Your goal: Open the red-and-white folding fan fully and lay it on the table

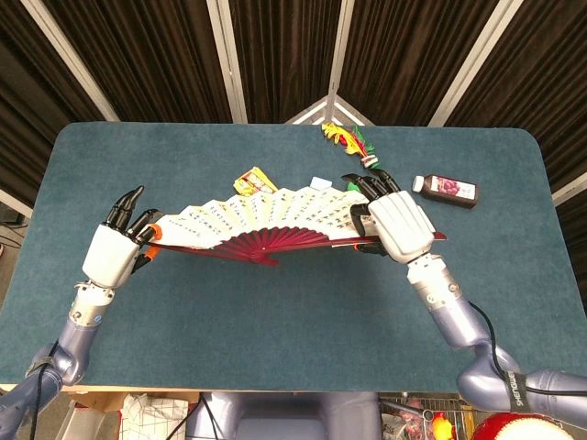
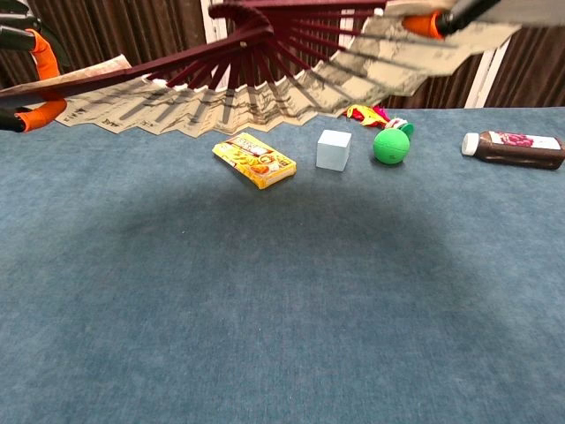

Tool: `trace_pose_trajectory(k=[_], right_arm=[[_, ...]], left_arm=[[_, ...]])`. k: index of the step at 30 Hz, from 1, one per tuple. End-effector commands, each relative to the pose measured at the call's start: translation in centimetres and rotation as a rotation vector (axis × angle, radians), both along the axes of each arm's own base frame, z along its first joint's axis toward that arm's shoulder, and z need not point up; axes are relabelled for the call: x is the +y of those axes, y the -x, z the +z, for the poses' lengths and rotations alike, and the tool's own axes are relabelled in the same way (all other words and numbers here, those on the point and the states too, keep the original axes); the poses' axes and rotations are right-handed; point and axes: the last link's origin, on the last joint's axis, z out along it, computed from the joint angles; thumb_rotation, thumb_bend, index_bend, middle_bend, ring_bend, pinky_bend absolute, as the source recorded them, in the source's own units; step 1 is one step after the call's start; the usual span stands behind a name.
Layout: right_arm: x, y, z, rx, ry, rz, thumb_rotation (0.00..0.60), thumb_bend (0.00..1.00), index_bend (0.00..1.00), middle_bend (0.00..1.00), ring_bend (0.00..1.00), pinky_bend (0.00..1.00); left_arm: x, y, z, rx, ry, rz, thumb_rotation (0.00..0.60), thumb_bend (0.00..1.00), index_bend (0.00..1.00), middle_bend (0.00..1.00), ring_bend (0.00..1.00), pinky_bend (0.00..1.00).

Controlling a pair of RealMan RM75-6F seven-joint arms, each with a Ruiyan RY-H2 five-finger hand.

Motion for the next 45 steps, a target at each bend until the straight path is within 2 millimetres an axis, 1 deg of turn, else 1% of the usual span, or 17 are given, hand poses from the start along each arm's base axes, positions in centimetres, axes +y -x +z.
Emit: trace_pose_trajectory(k=[1,10,13,15,16,17,18,19,20,21,22,24,27,32,35,38,45], right_arm=[[-0.2,1.1,-1.0,-0.011,0.005,-0.018,0.600,0.42,0.88,0.21,0.23,0.14],[-0.8,3.4,-3.2,0.002,0.024,-0.063,0.600,0.42,0.89,0.21,0.23,0.14],[-0.5,4.0,-4.3,0.032,0.031,-0.061,0.600,0.42,0.88,0.21,0.23,0.14],[-0.4,4.5,-5.0,0.063,0.033,-0.061,0.600,0.42,0.78,0.21,0.23,0.14],[-0.3,4.7,-5.3,0.075,0.031,-0.066,0.600,0.42,0.67,0.20,0.22,0.13],[-0.2,5.0,-5.6,0.088,0.025,-0.074,0.600,0.42,0.55,0.19,0.21,0.12],[-0.2,5.3,-5.9,0.099,0.017,-0.085,0.600,0.41,0.48,0.17,0.20,0.12],[-0.1,5.6,-6.1,0.111,0.007,-0.098,0.600,0.38,0.40,0.16,0.19,0.11],[-0.1,5.7,-6.2,0.120,0.000,-0.108,0.600,0.36,0.33,0.14,0.18,0.10],[-0.1,5.9,-6.3,0.129,-0.004,-0.119,0.600,0.34,0.30,0.13,0.18,0.10],[0.0,6.1,-6.4,0.142,-0.010,-0.128,0.600,0.33,0.26,0.12,0.17,0.09],[0.0,6.4,-6.5,0.165,-0.014,-0.144,0.600,0.32,0.23,0.11,0.16,0.09],[0.0,6.8,-6.6,0.188,-0.014,-0.167,0.600,0.32,0.22,0.11,0.16,0.08],[-0.2,8.1,-6.3,0.239,-0.020,-0.209,0.600,0.32,0.20,0.10,0.14,0.07],[-0.4,9.3,-5.7,0.279,-0.024,-0.233,0.600,0.32,0.19,0.09,0.13,0.06],[-0.4,10.6,-4.9,0.349,-0.018,-0.243,0.600,0.32,0.18,0.08,0.13,0.06],[-0.6,13.4,-3.0,0.539,-0.013,-0.261,0.600,0.31,0.17,0.08,0.12,0.06]], left_arm=[[0.1,0.0,-0.1,0.048,-0.038,-0.009,0.600,0.46,0.70,0.38,0.00,0.18],[0.2,0.1,-0.4,0.126,-0.086,-0.010,0.600,0.45,0.68,0.37,0.00,0.17],[0.2,0.0,-0.7,0.152,-0.098,-0.013,0.600,0.44,0.64,0.34,0.00,0.17],[0.2,0.0,-0.9,0.165,-0.107,-0.011,0.600,0.44,0.56,0.28,0.00,0.16],[0.2,0.0,-1.0,0.167,-0.109,-0.005,0.600,0.44,0.53,0.25,0.00,0.15],[0.2,0.1,-1.2,0.167,-0.109,0.004,0.600,0.44,0.45,0.18,0.00,0.14],[0.2,0.2,-1.3,0.165,-0.107,0.015,0.600,0.43,0.36,0.11,0.00,0.11],[0.2,0.4,-1.4,0.161,-0.102,0.032,0.600,0.43,0.30,0.07,0.00,0.09],[0.2,0.5,-1.6,0.157,-0.091,0.048,0.600,0.41,0.21,0.02,0.00,0.07],[0.2,0.7,-1.8,0.150,-0.071,0.063,0.600,0.39,0.14,0.00,0.00,0.06],[0.2,0.9,-2.1,0.141,-0.042,0.074,0.600,0.37,0.11,0.00,0.00,0.05],[0.0,1.1,-2.5,0.122,0.010,0.085,0.600,0.31,0.05,0.00,0.00,0.03],[-0.4,1.5,-2.9,0.107,0.068,0.111,0.600,0.27,0.04,0.00,0.00,0.01],[-1.4,2.8,-2.9,0.135,0.121,0.188,0.600,0.25,0.03,0.00,0.00,0.00],[-2.3,3.6,-2.2,0.172,0.125,0.235,0.600,0.23,0.02,0.00,0.00,0.00],[-2.9,3.9,-1.4,0.193,0.116,0.267,0.600,0.23,0.02,0.00,0.00,0.00],[-3.4,4.1,-0.6,0.227,0.114,0.333,0.600,0.23,0.02,0.00,0.00,0.00]])
